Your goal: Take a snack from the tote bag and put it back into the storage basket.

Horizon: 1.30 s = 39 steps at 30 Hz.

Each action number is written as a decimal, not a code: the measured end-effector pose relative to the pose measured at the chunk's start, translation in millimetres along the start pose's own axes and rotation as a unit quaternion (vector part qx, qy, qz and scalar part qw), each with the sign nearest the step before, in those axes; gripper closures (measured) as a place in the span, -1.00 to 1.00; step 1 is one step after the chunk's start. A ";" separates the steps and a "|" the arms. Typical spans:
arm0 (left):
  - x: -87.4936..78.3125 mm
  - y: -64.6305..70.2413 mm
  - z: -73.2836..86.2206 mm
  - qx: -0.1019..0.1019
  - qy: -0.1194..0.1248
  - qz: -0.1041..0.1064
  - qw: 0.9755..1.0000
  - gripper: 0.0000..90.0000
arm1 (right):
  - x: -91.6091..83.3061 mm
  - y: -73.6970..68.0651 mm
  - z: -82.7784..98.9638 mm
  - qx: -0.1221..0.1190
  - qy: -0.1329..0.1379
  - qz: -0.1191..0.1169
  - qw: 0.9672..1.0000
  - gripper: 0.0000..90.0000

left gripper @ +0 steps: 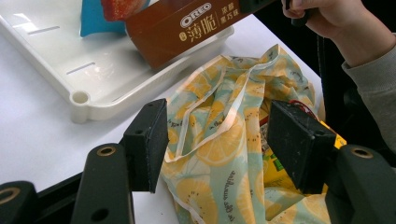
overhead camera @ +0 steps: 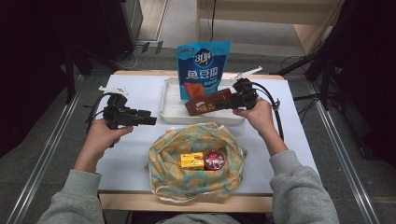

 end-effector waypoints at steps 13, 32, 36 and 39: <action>0.6 -0.2 0.2 0.000 -0.002 0.000 1.000 -0.13 | 14.8 -0.1 2.4 -0.004 -0.012 -0.010 1.000 0.00; 0.9 -0.6 0.6 0.001 -0.004 0.002 1.000 -0.13 | 37.8 4.3 7.3 -0.011 -0.035 -0.025 0.999 -0.01; 1.1 -0.8 0.7 0.001 -0.004 0.001 1.000 -0.13 | 42.8 7.6 10.3 -0.009 -0.042 -0.030 0.999 -0.02; 1.4 -0.8 0.9 0.000 -0.004 0.002 1.000 -0.13 | 45.3 8.4 11.7 -0.004 -0.047 -0.030 0.998 -0.03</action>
Point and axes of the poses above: each handheld gripper's, and its own axes: x roughly forward along the jaws, z roughly out of its underside, y roughly to its right, the point moved 2 cm from there along x, roughly forward along the jaws, and after that the axes turned 1 degree about z, right-handed, at the moved point
